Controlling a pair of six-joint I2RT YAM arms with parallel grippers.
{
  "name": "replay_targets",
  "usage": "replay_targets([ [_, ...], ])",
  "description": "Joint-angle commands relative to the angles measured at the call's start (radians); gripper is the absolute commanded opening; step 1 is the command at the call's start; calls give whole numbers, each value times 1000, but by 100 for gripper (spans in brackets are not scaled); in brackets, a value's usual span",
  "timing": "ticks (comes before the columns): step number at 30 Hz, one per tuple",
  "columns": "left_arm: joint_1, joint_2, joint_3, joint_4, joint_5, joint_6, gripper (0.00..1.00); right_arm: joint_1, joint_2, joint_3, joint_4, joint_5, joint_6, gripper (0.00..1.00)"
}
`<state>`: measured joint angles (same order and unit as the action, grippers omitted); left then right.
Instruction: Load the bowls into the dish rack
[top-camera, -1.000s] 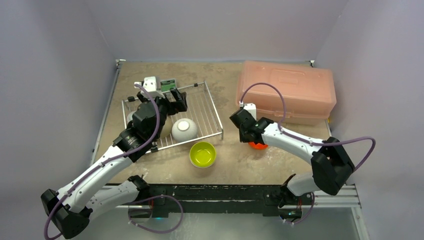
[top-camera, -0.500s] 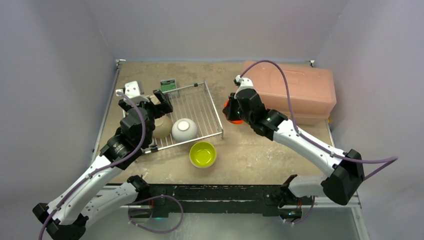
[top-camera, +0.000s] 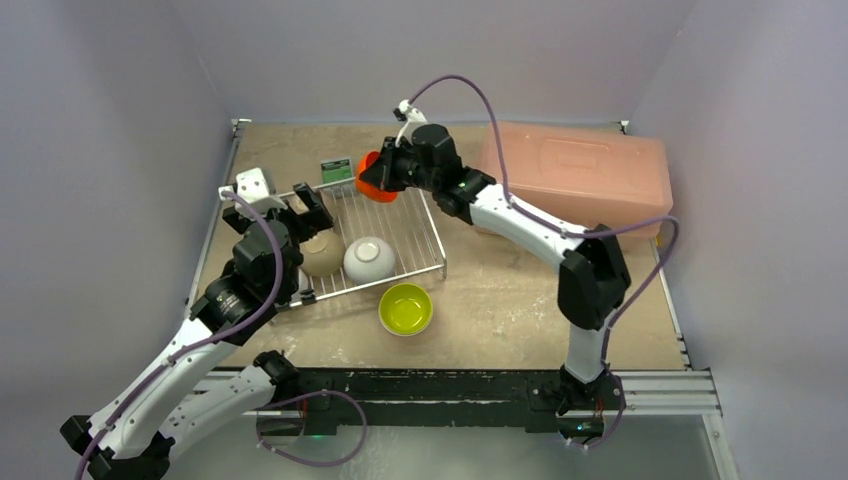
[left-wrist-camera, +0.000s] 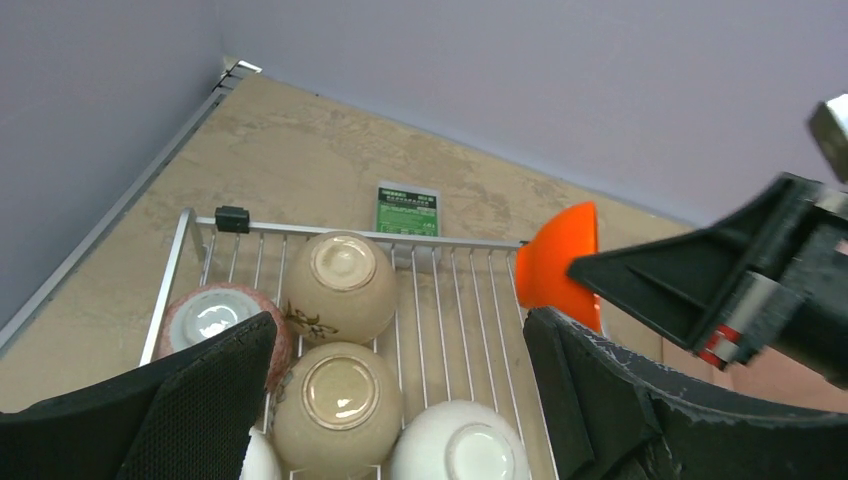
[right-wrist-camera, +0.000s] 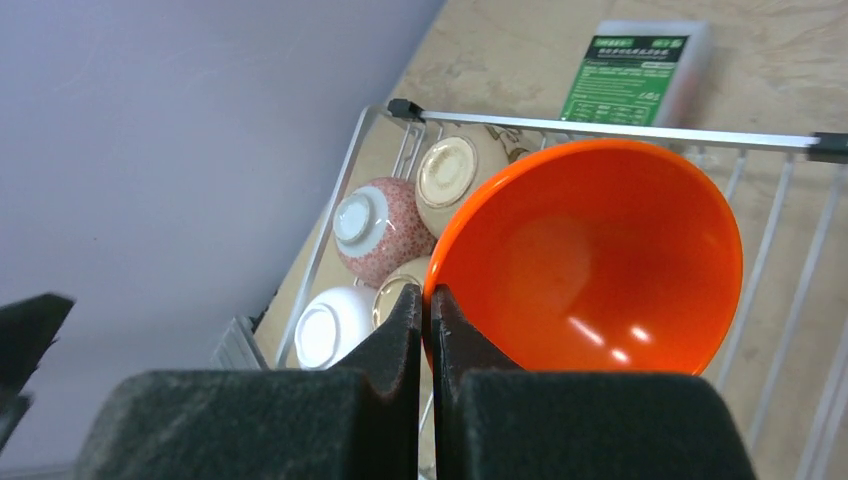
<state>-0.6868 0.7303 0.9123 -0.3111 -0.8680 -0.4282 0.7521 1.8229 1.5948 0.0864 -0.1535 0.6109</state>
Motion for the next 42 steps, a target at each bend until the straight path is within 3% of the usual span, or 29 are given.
replay_targets([
  [1, 2, -28, 21, -35, -32, -20, 95, -2, 91, 122, 100, -141, 84, 0],
  [14, 2, 7, 60, -101, -28, -18, 95, -28, 266, 16, 571, -348, 383, 0],
  [35, 3, 44, 49, -103, -34, -24, 95, -80, 464, 9, 916, -471, 653, 0],
  [42, 2, 48, 49, -107, -35, -29, 95, -92, 472, -62, 993, -470, 698, 0],
])
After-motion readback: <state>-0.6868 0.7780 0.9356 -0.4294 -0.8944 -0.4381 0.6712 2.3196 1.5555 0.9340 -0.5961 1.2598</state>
